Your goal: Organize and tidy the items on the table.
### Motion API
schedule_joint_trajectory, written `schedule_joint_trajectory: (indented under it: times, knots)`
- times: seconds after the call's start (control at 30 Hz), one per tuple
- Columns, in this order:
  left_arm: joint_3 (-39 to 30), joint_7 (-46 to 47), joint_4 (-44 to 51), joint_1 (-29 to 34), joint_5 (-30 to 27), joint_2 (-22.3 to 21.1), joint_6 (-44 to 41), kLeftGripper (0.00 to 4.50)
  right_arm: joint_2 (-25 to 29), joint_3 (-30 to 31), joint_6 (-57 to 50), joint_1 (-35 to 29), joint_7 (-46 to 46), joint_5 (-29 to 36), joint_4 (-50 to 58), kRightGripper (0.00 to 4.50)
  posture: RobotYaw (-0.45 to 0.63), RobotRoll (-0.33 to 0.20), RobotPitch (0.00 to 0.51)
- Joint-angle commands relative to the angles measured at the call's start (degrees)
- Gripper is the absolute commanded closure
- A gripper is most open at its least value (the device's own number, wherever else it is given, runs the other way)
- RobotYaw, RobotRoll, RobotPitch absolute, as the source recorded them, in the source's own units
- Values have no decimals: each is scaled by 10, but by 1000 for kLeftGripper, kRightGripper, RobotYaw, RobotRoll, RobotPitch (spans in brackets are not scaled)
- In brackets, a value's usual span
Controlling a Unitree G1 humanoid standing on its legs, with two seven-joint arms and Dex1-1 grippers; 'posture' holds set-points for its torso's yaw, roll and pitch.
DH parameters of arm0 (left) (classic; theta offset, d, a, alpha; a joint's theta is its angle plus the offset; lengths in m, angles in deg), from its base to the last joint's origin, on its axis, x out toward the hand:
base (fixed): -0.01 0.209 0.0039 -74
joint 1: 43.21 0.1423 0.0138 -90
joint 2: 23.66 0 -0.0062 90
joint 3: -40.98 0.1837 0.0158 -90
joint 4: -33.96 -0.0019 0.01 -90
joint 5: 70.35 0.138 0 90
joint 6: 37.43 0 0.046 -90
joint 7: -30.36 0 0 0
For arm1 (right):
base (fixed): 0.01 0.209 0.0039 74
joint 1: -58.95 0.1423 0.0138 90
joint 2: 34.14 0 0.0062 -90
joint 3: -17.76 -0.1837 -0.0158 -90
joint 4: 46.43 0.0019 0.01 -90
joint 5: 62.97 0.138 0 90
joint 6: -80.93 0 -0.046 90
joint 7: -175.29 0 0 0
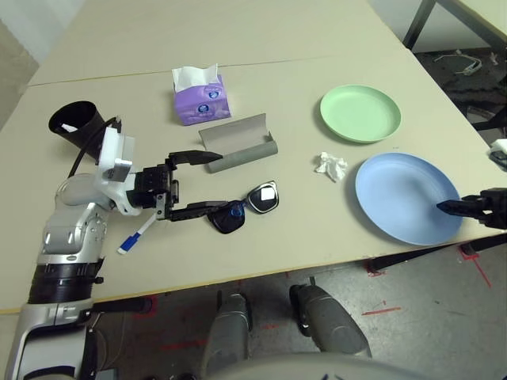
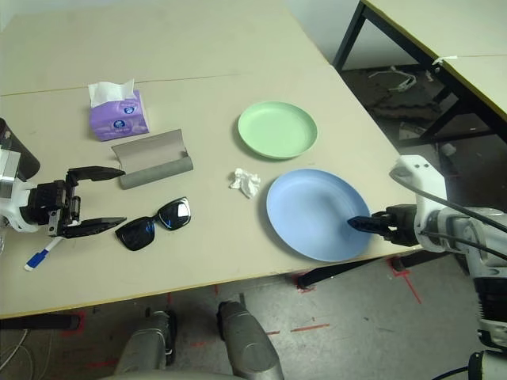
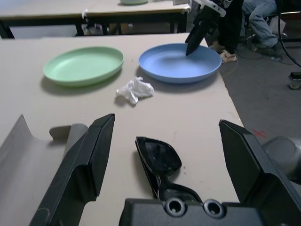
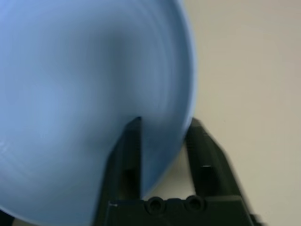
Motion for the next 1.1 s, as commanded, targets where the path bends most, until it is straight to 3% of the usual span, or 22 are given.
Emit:
schedule_joint_trajectory:
  times: [0.03,0.1,0.33,0.6,0.8,1.1]
  knots:
    - [6,5,9,9,0,-8,-26,0,-18,1,19,19,-11,-1,-15,4227,-255,0,199]
    - [7,7,15,8,-1,-9,-32,0,-28,-12,18,35,-17,6,-20,4476,-255,0,199]
    - [8,0,2,6,18,-10,-12,0,-59,-47,-44,105,-26,56,-15,4476,-255,0,203]
    - [9,14,6,18,23,-2,-6,0,-142,-64,-101,230,-81,93,-56,4476,-242,0,206]
    - [4,28,14,25,21,1,-6,0,-173,-70,-61,310,-118,75,-151,4476,-234,0,206]
    - [-5,52,25,42,17,2,-11,0,-208,-60,96,387,-222,-2,-301,4476,-219,0,212]
